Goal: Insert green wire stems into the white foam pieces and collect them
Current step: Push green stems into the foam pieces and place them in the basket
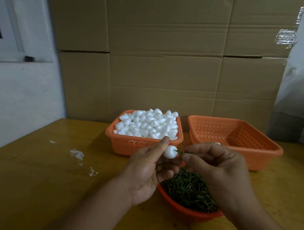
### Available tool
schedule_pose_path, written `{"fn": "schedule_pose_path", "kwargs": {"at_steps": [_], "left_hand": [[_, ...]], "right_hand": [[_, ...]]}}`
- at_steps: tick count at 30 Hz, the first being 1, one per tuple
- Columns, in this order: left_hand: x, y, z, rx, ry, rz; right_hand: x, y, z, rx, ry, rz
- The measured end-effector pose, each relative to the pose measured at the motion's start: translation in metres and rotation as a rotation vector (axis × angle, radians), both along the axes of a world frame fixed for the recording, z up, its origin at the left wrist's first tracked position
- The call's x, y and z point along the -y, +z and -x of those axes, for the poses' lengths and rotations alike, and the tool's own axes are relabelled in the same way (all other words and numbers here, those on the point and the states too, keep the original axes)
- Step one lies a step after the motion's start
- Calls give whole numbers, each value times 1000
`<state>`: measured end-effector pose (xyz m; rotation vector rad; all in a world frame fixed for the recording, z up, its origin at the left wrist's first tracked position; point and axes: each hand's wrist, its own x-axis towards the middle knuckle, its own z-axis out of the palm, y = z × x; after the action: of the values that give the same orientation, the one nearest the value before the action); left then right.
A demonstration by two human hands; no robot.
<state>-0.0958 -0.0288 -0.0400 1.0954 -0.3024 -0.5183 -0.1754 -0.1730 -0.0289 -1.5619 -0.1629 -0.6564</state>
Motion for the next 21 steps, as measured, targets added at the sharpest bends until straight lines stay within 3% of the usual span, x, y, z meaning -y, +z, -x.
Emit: {"fn": "schedule_pose_path", "kwargs": {"at_steps": [21], "left_hand": [[1,0,5,184,67,-37]], "right_hand": [[-3,-7,1,85,-204,340]]}}
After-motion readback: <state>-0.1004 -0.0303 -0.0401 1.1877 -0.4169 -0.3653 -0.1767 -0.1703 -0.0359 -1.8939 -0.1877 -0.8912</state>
